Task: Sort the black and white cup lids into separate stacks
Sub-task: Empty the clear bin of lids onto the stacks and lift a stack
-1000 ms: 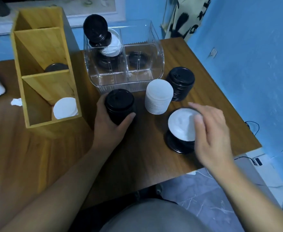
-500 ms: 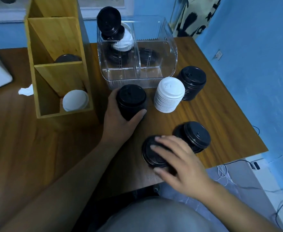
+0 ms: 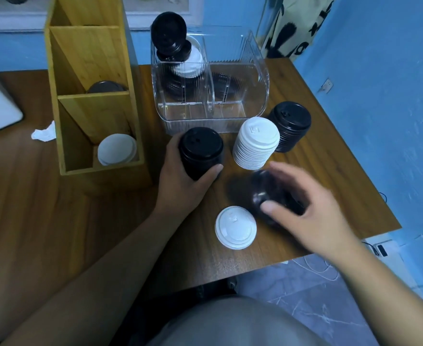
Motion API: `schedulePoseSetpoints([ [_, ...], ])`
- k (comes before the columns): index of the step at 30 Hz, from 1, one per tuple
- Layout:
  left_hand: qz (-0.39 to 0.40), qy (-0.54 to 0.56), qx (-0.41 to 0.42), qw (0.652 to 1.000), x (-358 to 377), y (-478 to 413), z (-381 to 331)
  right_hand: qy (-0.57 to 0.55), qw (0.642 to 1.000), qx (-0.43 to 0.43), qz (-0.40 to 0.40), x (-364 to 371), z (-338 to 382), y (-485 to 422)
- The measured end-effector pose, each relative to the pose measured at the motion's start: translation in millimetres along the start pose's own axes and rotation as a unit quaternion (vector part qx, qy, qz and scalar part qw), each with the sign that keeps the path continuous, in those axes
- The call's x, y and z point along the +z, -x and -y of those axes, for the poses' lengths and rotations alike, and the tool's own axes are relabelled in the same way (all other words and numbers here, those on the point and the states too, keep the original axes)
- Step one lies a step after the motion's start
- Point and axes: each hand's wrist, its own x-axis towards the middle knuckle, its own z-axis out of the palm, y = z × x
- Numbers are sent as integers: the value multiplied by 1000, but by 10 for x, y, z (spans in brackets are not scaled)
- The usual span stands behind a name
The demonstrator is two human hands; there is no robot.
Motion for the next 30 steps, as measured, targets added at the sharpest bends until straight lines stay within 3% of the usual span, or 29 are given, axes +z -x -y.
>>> schedulePoseSetpoints([
  [2, 5, -5, -8, 1000, 12, 3, -15, -23, 995, 32, -87, -209, -132, -50],
  [5, 6, -15, -12, 1000, 21, 7, -27, 130, 970, 123, -162, -541, -513, -115],
  [7, 8, -18, -12, 1000, 21, 7, -33, 241, 943, 179, -142, -686, -773, -114],
  [10, 8, -20, -9, 1000, 18, 8, -42, 283, 933, 210, -74, -702, -955, -89],
  [12, 7, -19, -7, 1000, 19, 8, -48, 314, 928, 186, -78, -642, -898, -46],
  [15, 7, -19, -8, 1000, 25, 7, -51, 361, 925, 47, -111, -373, -550, 81],
  [18, 2, -17, 1, 1000, 20, 0, -39, 335, 939, -68, -44, 169, -111, 266],
  [24, 1, -21, 12, 1000, 23, -4, 0, 404, 907, -63, 101, 624, -75, 217],
  [28, 0, -16, 10, 1000, 26, -9, 18, 326, 920, -111, 186, 463, -163, 166],
  [30, 0, -17, 12, 1000, 27, -8, 16, 290, 933, -101, 190, 422, -194, 148],
])
